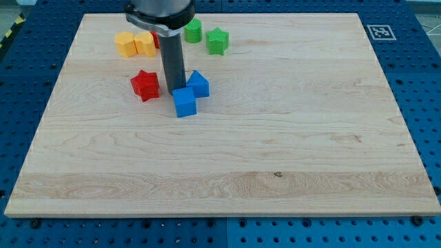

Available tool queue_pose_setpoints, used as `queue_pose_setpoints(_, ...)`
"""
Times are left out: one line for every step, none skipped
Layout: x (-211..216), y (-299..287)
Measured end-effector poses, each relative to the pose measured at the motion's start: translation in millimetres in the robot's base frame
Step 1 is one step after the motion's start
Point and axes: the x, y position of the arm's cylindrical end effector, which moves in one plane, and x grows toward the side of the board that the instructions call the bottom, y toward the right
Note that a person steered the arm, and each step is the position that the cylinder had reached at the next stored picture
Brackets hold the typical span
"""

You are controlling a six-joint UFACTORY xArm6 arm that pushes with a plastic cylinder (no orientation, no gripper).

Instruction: Slide the blue cube closer to the red star

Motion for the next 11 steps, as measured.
queue_pose_setpoints(0, -41)
queue_pose_setpoints(0, -82)
queue_pose_setpoints(-1, -85)
queue_pose_setpoints(23, -68)
queue_pose_setpoints(66, -37)
queue_pose_setpoints(71, 20)
queue_pose_setpoints(63, 71)
queue_pose_setpoints(46, 81)
queue_pose_setpoints(25, 67)
queue_pose_setpoints(18, 29)
queue_pose_setpoints(18, -2)
